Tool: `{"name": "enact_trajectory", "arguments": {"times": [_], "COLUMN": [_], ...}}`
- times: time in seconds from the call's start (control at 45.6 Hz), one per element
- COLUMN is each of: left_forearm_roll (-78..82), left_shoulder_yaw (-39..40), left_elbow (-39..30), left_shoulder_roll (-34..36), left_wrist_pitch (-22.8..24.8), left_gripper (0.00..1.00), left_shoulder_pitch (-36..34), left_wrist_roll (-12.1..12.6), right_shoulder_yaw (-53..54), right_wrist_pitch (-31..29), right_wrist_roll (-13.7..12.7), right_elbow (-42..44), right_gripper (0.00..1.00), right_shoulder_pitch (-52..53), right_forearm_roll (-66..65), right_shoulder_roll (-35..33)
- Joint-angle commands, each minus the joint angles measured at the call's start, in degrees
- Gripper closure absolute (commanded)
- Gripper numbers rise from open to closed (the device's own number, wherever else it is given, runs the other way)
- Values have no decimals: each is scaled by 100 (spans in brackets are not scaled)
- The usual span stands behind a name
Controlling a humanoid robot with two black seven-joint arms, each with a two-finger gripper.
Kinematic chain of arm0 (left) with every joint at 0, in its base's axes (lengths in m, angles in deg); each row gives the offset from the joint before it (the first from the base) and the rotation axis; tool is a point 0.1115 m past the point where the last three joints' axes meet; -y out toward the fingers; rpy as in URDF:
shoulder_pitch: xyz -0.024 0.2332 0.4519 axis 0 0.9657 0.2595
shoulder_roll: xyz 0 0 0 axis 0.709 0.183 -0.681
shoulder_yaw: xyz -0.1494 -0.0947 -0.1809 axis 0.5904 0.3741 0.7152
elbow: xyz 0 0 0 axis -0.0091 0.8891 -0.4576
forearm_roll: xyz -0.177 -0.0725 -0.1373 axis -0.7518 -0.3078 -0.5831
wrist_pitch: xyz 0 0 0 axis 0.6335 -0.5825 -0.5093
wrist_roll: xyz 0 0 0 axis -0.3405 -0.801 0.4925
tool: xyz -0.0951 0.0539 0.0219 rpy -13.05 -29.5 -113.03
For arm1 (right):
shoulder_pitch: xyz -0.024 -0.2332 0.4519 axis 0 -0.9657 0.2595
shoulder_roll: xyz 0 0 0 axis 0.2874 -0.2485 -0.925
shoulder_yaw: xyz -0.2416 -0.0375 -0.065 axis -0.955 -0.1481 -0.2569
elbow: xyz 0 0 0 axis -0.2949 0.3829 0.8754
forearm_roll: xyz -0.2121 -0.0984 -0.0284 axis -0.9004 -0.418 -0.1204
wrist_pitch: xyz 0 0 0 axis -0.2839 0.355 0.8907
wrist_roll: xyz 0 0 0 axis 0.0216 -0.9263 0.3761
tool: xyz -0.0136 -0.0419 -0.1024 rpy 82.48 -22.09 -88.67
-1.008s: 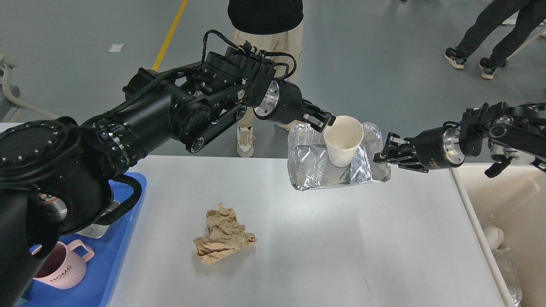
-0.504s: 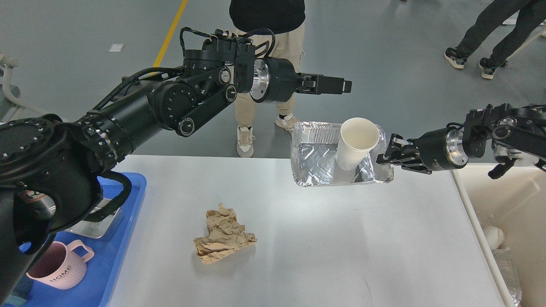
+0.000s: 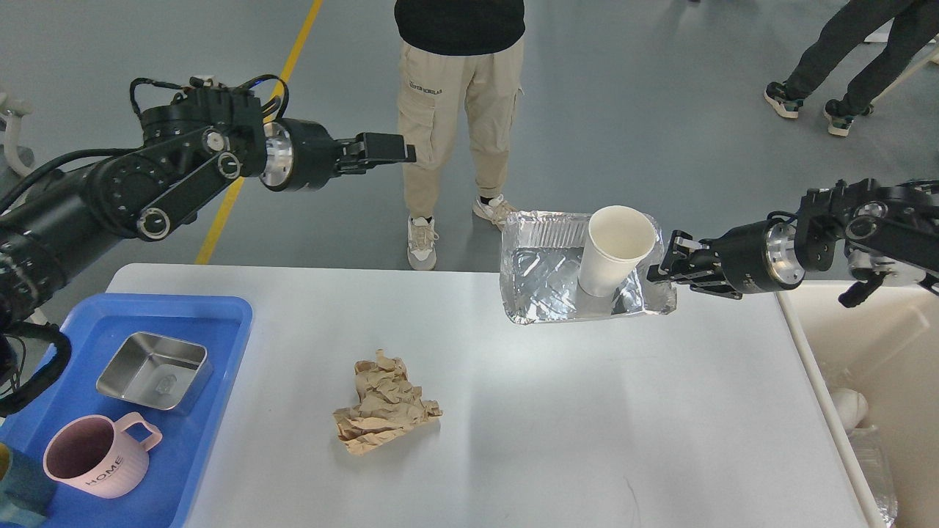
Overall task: Tidy desktop
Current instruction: 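Move the left gripper down toward the crumpled brown paper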
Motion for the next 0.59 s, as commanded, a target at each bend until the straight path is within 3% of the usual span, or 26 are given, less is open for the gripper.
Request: {"name": "enact_trajectory", "arguments": {"times": [0.0, 0.241, 0.416, 0.57], "left_forearm_roll": [14, 14, -188, -855], "left_shoulder_yaw": [110, 1120, 2702, 3775], "left_elbow": [-1276, -2745, -2781, -2737], "left_shoulder_roll": [1047, 2594, 2921, 3026], "left_wrist_pitch": [146, -12, -285, -609], "left_gripper": [3, 3, 3, 3], "left_shoulder_pitch": [642, 2075, 3375, 4413], "left_wrist_roll": [-11, 24, 95, 305], "right_shoulder_yaw": [-3, 5, 14, 5], "right_wrist_pitch": [0, 0, 0, 0], "right_wrist_roll": [0, 0, 0, 0], "right_elbow": [18, 18, 10, 10], "right_gripper": [100, 100, 100, 100], "right_shoulder_pitch": [-23, -67, -76, -68], "right_forearm_roll": [-8, -8, -8, 1], "right_shoulder_roll": [13, 39, 39, 39]}}
